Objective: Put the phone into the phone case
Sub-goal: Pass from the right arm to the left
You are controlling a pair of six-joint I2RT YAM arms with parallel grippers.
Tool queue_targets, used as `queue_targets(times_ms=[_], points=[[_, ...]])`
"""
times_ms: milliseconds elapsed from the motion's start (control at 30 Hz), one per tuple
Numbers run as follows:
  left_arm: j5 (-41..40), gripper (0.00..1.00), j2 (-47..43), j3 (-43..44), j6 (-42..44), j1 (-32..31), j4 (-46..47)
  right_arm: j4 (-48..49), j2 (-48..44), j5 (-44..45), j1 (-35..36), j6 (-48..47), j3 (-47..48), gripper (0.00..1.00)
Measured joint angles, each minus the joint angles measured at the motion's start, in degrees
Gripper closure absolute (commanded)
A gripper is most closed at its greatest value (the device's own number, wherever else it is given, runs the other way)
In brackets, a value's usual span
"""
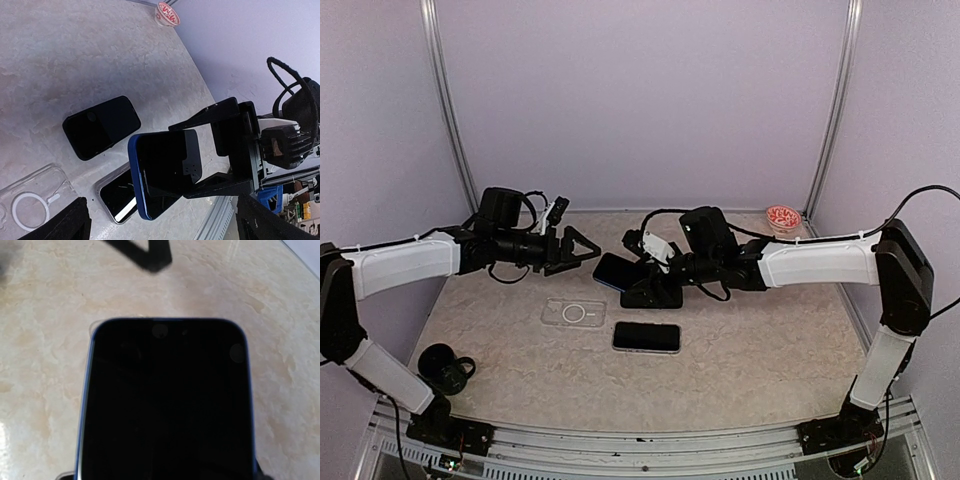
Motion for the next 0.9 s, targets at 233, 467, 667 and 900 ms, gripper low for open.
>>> queue_targets(times_ms=[233,467,667,900], points=[[2.5,0.05,3.4,0.0,-1.4,-1.2,1.4,1.4,-0.2,-0.5,0.4,0.0,-0.8,0.33],[5.7,0.10,6.5,0.5,-3.3,-1.8,3.5,2.8,-0.8,-0.9,0.8,-0.5,-2.1,0.33],[8.3,0.14,8.1,1.3,-5.0,-1.9,5.7,4.1,-1.0,-1.0,1.6,-1.0,-3.0,0.33],[10.3,0.24,10.0,1.8,-6.6,-2.1,7.3,4.9,-1.0,-0.9,2.6,-2.1,-3.0,0.33]])
